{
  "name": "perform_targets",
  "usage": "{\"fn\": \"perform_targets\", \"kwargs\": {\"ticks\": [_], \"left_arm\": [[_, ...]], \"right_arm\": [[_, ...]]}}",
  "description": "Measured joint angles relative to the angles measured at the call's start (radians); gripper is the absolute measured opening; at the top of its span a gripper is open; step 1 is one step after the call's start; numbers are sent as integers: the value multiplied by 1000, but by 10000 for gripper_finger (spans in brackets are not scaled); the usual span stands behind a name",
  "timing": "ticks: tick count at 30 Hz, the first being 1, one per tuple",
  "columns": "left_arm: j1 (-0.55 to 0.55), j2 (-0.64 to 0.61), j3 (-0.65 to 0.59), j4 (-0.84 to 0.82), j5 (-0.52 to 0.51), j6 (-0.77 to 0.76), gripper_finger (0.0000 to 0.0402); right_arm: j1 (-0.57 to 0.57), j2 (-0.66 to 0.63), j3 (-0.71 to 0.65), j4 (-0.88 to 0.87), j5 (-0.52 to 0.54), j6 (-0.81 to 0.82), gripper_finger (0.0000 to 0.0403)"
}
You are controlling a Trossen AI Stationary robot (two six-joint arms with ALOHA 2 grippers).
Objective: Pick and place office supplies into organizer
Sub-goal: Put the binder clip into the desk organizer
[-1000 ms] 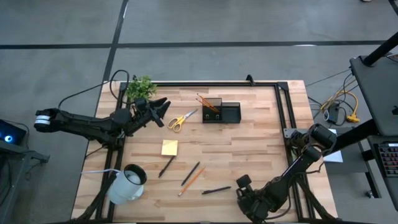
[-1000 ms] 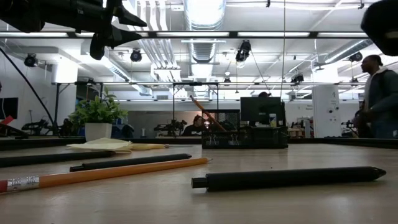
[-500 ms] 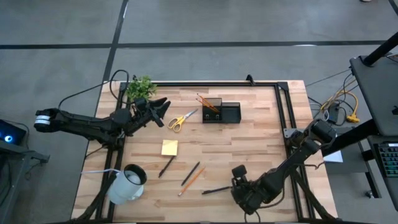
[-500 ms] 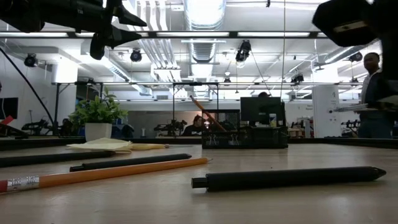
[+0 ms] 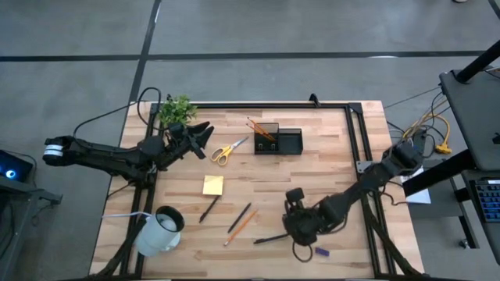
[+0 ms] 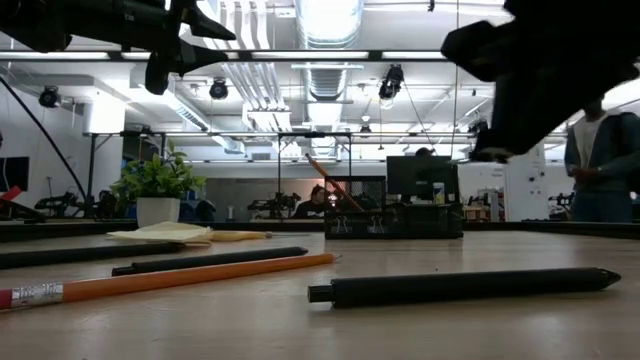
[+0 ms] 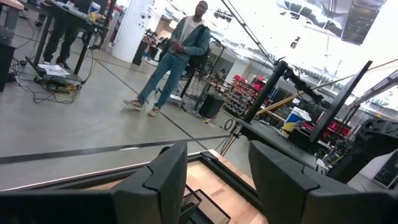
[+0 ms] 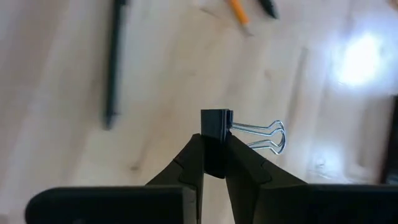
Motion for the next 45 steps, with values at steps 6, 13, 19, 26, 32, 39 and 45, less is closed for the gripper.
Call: {"fn": "perform_targets", "kwargs": {"ticks": [6, 13, 19, 26, 32, 39, 45], "left_arm": [[0, 0, 0, 1, 0, 3, 157], [0, -1, 0, 12, 0, 5, 157], [0, -2, 0, 17, 0, 9, 157], [0, -2, 0, 19, 0, 9, 157], [0, -2, 0, 19, 0, 9, 157], [0, -2, 0, 19, 0, 9, 157], [0, -2, 0, 19, 0, 8, 157]], "right_arm": [[-86, -42, -25, 5, 4, -67, 33], [-195, -71, -29, 17, 4, -171, 33], [-294, -84, -31, 72, 3, -255, 33], [-411, -86, -31, 167, 1, -306, 33], [-488, -86, -33, 264, -4, -316, 33], [-557, -86, -72, 387, -15, -290, 33], [-600, -86, -116, 488, -61, -213, 33]]}}
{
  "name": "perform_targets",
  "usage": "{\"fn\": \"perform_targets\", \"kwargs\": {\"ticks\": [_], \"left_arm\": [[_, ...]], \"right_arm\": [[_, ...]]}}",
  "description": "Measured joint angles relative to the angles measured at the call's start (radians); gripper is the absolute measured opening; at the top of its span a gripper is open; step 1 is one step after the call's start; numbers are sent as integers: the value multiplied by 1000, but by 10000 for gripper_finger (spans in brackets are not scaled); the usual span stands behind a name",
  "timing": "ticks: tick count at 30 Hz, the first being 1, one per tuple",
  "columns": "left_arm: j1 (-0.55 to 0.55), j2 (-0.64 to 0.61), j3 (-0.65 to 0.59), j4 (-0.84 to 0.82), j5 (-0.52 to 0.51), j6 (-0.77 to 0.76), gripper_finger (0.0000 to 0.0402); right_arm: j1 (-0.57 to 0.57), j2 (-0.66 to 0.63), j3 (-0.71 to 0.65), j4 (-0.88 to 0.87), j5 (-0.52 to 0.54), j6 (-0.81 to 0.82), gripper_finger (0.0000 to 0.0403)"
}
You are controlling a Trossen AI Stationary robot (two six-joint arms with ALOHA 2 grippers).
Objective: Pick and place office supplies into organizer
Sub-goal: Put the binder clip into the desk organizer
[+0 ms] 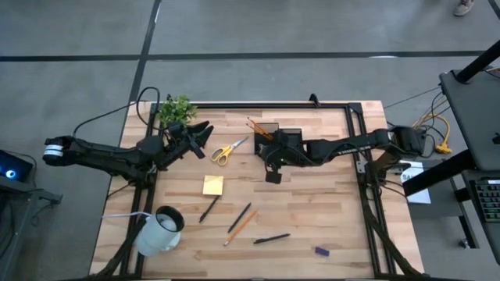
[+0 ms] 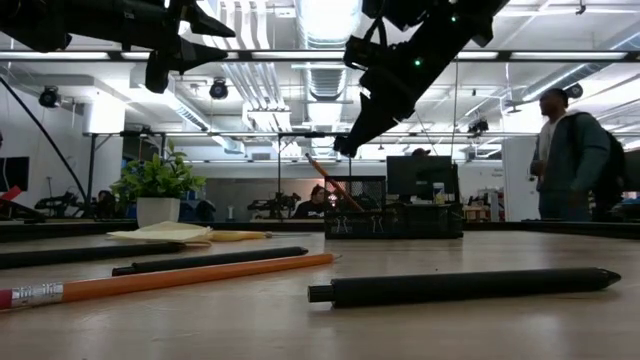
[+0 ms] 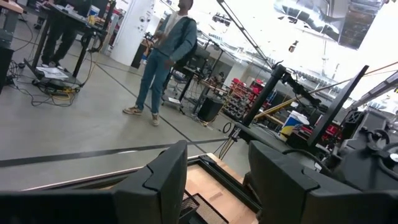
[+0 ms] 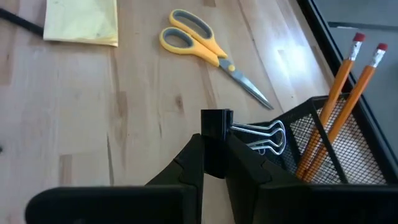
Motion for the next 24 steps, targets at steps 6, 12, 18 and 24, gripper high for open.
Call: {"fn": "perform_targets", "kwargs": {"ticks": [6, 12, 18, 24], "left_arm": [[0, 0, 0, 0, 0, 0, 157], [0, 0, 0, 0, 0, 0, 157], [0, 0, 0, 0, 0, 0, 157], [0, 0, 0, 0, 0, 0, 157]], "right_arm": [[-30, 0, -20, 37, -35, 37, 33], [-83, 0, -69, 115, -101, 96, 33], [-132, 0, -87, 119, -152, 102, 33], [-171, 0, -99, 118, -187, 96, 33]]}}
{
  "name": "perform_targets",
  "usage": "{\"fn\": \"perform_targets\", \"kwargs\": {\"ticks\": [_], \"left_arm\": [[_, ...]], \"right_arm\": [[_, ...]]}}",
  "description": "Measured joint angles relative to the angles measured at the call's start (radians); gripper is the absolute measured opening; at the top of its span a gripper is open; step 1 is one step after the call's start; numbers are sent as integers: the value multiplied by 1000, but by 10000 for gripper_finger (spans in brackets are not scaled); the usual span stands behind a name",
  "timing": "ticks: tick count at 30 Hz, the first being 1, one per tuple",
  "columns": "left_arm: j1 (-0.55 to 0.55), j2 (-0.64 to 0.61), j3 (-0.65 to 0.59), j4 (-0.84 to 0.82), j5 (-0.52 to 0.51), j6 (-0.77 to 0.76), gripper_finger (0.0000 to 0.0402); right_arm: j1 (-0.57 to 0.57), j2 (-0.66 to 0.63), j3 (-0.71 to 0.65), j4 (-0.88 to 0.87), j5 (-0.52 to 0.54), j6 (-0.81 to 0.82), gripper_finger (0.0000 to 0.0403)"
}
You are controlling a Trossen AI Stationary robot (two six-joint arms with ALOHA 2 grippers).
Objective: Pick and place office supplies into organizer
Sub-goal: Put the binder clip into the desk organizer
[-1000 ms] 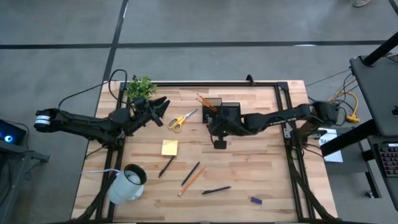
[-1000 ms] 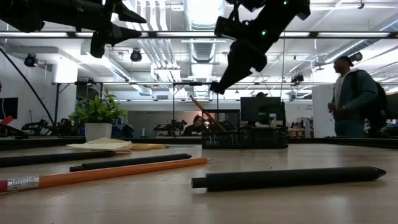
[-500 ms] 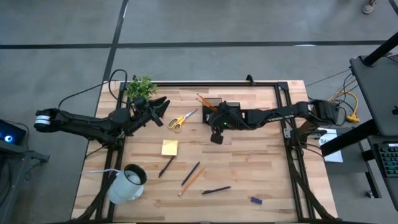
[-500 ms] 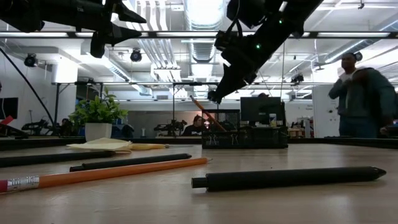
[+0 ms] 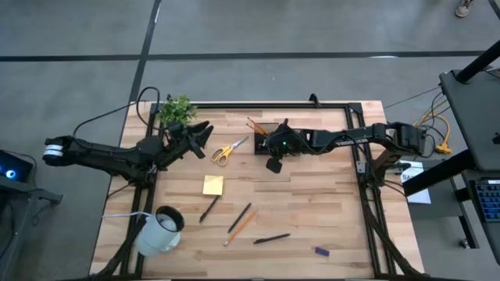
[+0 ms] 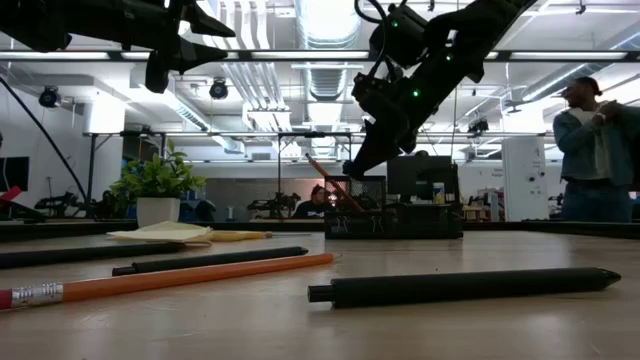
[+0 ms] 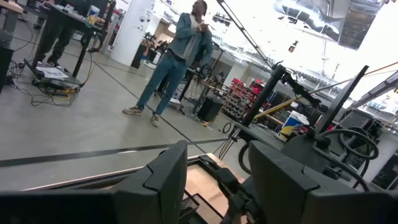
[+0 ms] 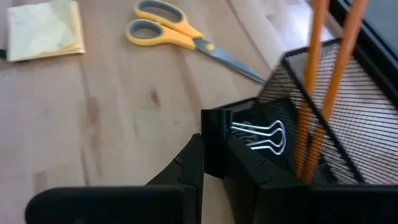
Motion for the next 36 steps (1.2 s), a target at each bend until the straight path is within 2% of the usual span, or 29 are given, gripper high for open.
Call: {"fn": "perform_targets", "kwargs": {"ticks": [16, 23, 29, 36], "left_arm": [[0, 0, 0, 0, 0, 0, 157], [0, 0, 0, 0, 0, 0, 157], [0, 0, 0, 1, 0, -1, 157], [0, 0, 0, 4, 0, -5, 157]], "right_arm": [[-93, 1, -27, 7, -224, -55, 33], [-128, 2, -27, 36, -280, -62, 33], [-158, 52, -25, 41, -371, -53, 33], [-158, 101, -8, 73, -371, -32, 33]]}}
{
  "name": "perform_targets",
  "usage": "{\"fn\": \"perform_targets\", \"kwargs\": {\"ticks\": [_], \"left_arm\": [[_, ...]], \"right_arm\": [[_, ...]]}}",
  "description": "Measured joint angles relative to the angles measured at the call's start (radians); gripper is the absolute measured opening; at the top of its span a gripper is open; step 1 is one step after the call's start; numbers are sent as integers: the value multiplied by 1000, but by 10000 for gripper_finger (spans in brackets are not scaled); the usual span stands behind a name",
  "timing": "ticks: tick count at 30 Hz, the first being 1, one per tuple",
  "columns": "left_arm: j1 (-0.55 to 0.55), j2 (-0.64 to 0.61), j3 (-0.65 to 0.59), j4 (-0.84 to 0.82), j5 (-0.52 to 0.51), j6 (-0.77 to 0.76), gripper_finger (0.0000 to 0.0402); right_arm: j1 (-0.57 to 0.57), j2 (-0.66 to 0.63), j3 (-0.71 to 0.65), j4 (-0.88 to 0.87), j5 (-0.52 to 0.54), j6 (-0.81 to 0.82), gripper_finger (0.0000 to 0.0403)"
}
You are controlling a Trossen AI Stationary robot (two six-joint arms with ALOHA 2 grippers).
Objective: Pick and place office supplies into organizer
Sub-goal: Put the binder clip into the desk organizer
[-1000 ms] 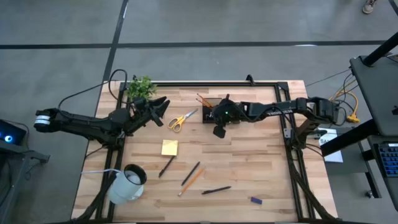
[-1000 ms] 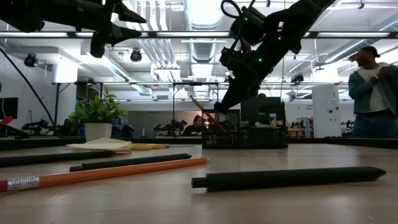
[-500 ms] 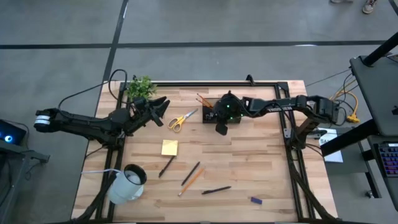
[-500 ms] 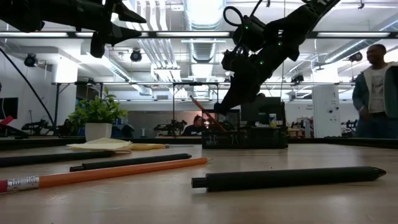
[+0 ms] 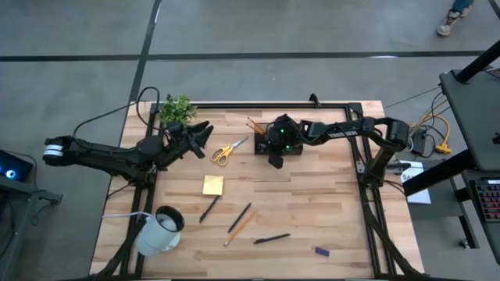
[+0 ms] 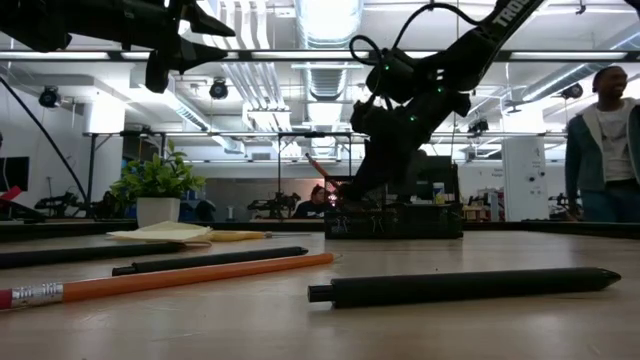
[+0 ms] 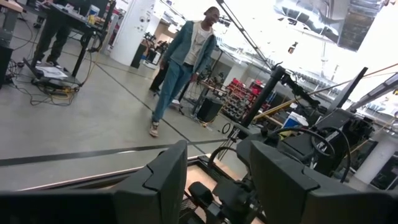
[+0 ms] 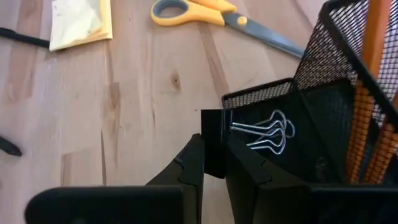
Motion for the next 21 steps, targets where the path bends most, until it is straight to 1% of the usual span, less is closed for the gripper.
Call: {"fn": "perform_targets", "kwargs": {"ticks": [13, 21], "left_arm": [[0, 0, 0, 1, 0, 4, 157], [0, 0, 0, 0, 0, 4, 157]], "right_arm": [[-35, 1, -3, 0, 17, 0, 33], [-39, 41, -3, 4, 28, -1, 33]]}}
